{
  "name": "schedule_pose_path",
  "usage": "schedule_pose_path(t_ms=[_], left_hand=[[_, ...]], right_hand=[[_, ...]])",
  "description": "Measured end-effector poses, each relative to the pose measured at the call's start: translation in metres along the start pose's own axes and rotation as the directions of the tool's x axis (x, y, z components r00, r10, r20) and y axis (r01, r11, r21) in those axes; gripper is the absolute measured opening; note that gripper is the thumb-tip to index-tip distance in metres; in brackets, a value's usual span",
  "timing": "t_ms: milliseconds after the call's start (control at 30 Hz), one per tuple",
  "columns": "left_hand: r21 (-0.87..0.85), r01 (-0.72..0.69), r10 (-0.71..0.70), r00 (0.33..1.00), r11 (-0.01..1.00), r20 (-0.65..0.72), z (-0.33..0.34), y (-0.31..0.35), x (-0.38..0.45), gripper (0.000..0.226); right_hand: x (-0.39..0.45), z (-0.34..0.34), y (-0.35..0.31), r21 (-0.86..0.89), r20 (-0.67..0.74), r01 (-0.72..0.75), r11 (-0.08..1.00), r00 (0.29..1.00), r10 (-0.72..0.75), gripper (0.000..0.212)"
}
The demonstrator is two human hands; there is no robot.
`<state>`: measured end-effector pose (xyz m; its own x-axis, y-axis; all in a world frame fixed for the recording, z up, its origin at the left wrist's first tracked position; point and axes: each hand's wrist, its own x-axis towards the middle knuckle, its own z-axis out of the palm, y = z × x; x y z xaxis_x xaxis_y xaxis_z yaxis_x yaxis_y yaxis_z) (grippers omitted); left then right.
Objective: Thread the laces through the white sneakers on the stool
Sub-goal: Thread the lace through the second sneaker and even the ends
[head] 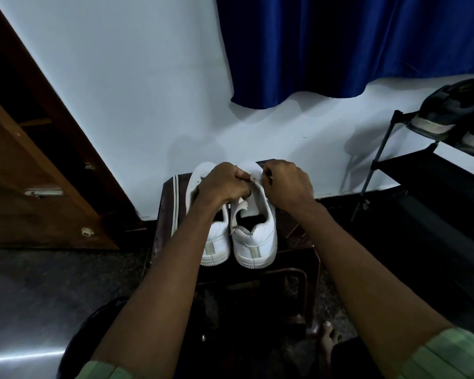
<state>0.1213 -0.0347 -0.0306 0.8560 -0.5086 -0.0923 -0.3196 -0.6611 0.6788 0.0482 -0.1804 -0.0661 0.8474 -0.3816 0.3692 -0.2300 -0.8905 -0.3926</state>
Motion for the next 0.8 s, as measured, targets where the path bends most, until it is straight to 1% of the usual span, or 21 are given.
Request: schedule_pose_path(t_ms=[67,133,267,400,600,800], left_hand=[[0.004,-0.006,0.006,1.000,1.000,-0.005,0.0006,-0.0001,-0.0003,0.042],[-0.009,-0.009,0.008,1.000,1.000,-0.017,0.0010,-0.0008,-0.0003,0.046],[-0.063,-0.001,-0.001,1.000,0.998,-0.026,0.0042,-0.0027,0.0002,0.044],[-0.048,-0.027,0.025,0.999,0.998,-0.047,0.0063,-0.0018,0.0013,0.043],[-0.056,-0.016,0.013,0.999,0.998,-0.045,0.0059,-0.0026,0.0020,0.042],[-0.028,-0.019,0.017,0.997,0.999,-0.073,0.0035,-0.0004,-0.0010,0.041]], right_hand=[[-0.0005,-0.0019,0.0020,-0.021,0.021,0.032,0.999,0.999,-0.032,0.014],[-0.0008,-0.0029,0.0028,-0.030,0.021,0.057,0.998,0.998,-0.056,0.013],[0.0017,0.0010,0.0012,-0.049,0.015,0.082,0.995,0.997,-0.081,0.012],[0.0030,0.0030,0.0003,-0.086,0.003,0.107,0.990,0.994,-0.108,0.014],[0.0038,0.0049,-0.0003,-0.170,0.003,0.137,0.976,0.990,-0.138,0.015],[0.0038,0.0027,-0.0042,-0.198,0.014,0.259,0.945,0.965,-0.261,0.015]])
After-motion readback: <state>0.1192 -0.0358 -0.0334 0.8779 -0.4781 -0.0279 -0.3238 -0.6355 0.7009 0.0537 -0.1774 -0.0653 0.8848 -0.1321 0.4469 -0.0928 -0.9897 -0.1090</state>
